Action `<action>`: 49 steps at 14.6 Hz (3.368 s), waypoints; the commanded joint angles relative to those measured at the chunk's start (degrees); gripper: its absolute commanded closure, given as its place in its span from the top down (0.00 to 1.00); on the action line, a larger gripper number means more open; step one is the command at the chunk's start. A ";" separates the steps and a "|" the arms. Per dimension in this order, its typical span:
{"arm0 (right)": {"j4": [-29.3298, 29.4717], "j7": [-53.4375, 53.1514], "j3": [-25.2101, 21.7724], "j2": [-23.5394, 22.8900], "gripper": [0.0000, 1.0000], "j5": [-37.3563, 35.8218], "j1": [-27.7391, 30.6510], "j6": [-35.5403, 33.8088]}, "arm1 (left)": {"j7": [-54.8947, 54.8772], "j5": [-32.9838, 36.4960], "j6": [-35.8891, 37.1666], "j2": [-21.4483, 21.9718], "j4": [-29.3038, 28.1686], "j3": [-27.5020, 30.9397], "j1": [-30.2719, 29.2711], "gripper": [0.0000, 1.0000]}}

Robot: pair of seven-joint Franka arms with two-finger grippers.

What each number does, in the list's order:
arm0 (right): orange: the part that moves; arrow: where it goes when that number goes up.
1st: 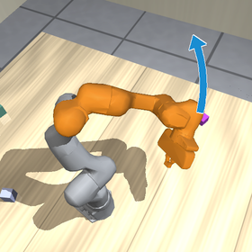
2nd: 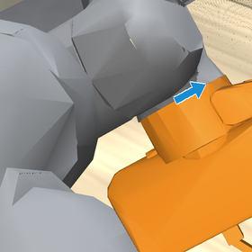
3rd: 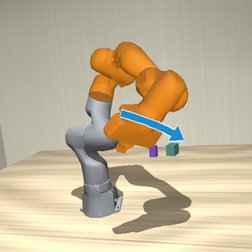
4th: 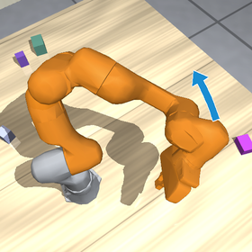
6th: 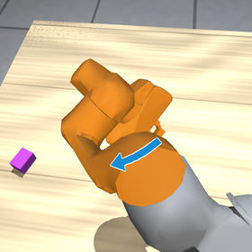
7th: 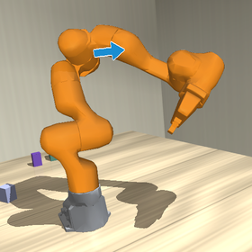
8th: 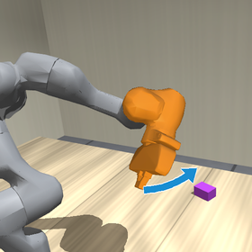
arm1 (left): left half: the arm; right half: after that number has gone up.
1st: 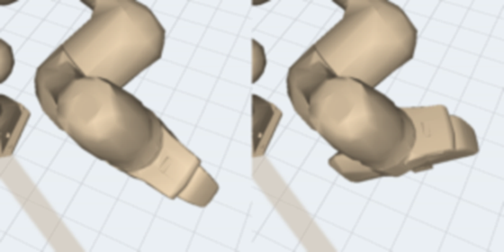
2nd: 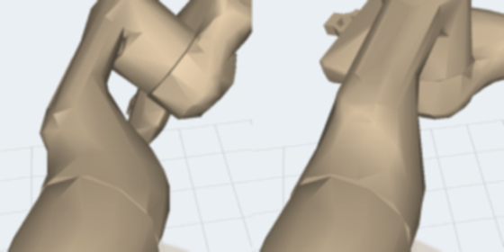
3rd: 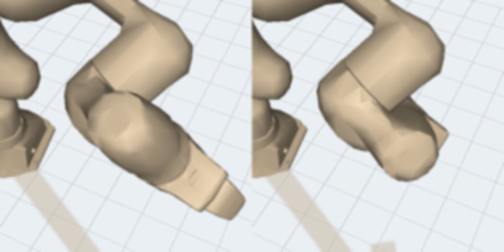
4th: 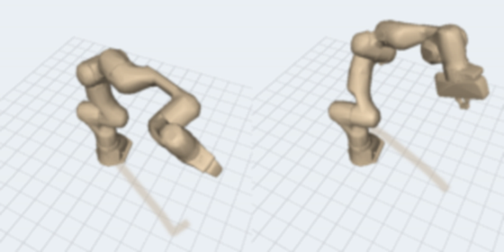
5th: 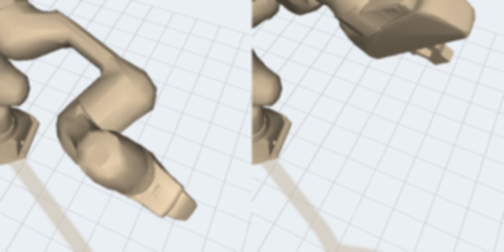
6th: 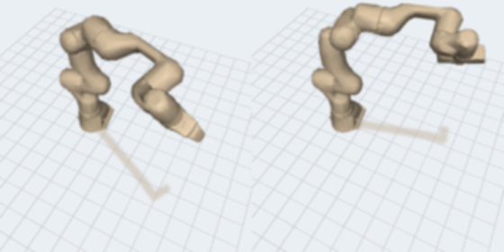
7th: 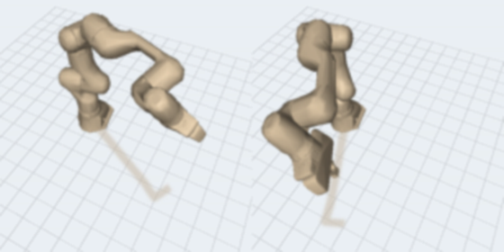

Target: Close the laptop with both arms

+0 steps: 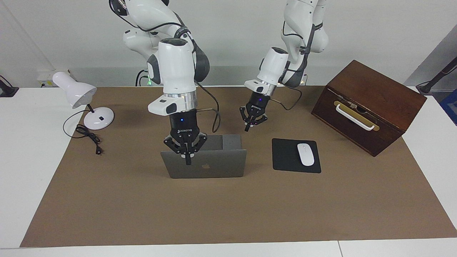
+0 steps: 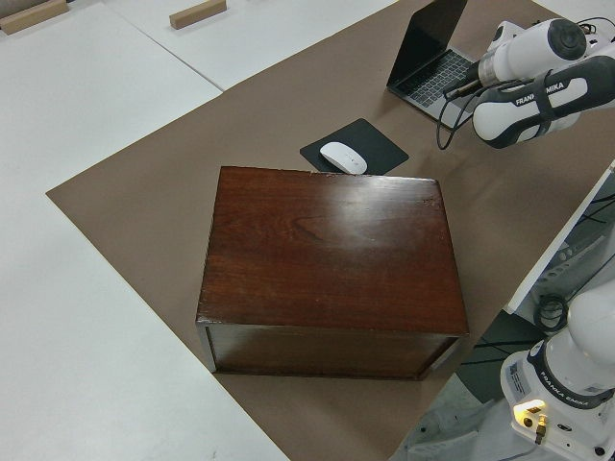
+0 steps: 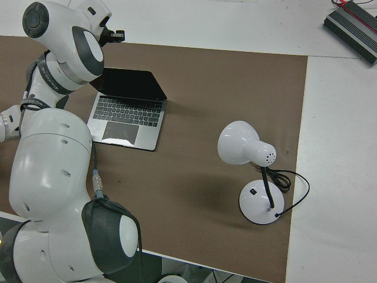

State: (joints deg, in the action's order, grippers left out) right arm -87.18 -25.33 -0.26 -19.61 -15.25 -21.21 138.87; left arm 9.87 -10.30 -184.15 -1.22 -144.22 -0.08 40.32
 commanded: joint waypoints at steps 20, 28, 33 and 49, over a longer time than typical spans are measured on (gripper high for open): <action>6.76 -0.69 0.53 -7.11 0.00 1.53 -0.41 -2.89 | 0.76 -0.86 -16.50 -13.46 0.70 0.70 5.47 0.00; 6.76 3.00 0.61 -6.41 0.00 6.36 -0.50 -11.06 | 0.85 -0.86 -16.50 -14.69 0.70 0.79 6.44 0.00; 6.85 7.21 0.61 -5.88 0.00 12.25 -0.41 -17.30 | 0.24 -0.60 -16.50 -15.04 0.70 0.88 6.70 0.00; 2.73 12.32 0.88 -5.62 0.00 21.40 1.79 -28.04 | -2.22 2.39 -16.50 -17.41 0.88 1.05 5.82 0.00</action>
State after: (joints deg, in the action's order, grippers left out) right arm -82.24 -14.90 -0.25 -25.62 4.43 -20.38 110.89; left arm 7.91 -9.61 -199.90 -14.54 -144.10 0.14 45.51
